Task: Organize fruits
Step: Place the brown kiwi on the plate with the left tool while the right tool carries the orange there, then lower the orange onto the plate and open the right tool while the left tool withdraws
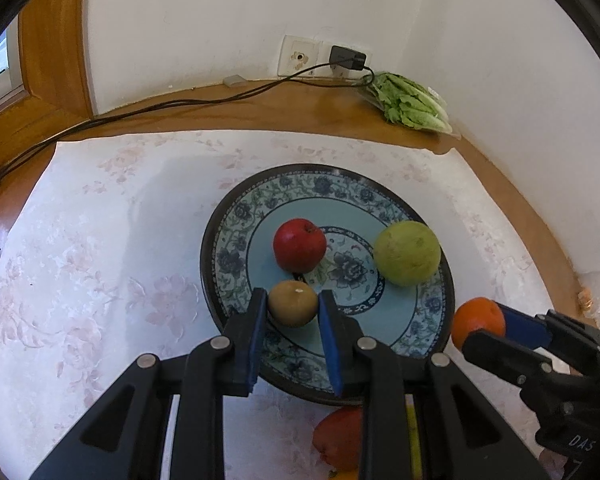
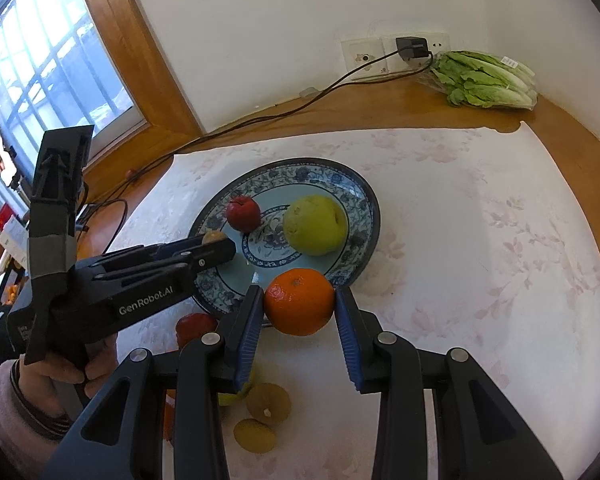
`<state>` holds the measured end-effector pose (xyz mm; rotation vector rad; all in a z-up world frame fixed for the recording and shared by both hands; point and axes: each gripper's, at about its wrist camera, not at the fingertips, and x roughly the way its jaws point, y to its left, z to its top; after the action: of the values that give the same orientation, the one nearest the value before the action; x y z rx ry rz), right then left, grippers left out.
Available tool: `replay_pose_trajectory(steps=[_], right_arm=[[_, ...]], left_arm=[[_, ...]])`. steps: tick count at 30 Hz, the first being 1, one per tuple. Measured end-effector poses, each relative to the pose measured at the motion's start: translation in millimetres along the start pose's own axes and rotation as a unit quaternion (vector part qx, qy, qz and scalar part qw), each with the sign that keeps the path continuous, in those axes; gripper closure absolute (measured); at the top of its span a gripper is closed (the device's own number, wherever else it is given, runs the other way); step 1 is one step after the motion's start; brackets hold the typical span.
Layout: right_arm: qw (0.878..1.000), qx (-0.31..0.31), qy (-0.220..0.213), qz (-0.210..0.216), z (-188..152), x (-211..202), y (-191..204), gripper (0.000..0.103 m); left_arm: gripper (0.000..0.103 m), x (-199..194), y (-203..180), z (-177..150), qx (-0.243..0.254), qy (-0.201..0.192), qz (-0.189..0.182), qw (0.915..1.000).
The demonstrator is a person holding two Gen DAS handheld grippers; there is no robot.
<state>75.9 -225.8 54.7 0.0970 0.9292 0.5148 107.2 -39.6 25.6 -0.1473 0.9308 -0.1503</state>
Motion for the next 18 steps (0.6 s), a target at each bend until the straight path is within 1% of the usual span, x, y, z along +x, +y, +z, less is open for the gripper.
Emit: replay_pose_trajectory(steps=[8,10,12,14,18], right_arm=[[1.0,-0.009,0.006,-0.003,6,10,0,0.066],[1.0,-0.009,0.006,-0.005,8,13,0,0.066],[1.0,-0.009,0.006,-0.006,9,16,0,0.066],[1.0,-0.011,0.006,-0.008,9,17,0,0.066],[1.0,-0.009,0.01,-0.009,9,21,0,0.066]], left_arm=[[0.076,1,0,1,-0.007,0.004,0.0,1.0],[0.071,-1,1,1,-0.011,0.005,-0.001,0.9999],[0.061,-4,1,1,-0.015,0.002,-0.004,0.9999],[0.057,-6,2,0,-0.015,0.002,-0.009,0.9998],[0.055,-13,4,-1,-0.022,0.005,-0.015,0.9996]])
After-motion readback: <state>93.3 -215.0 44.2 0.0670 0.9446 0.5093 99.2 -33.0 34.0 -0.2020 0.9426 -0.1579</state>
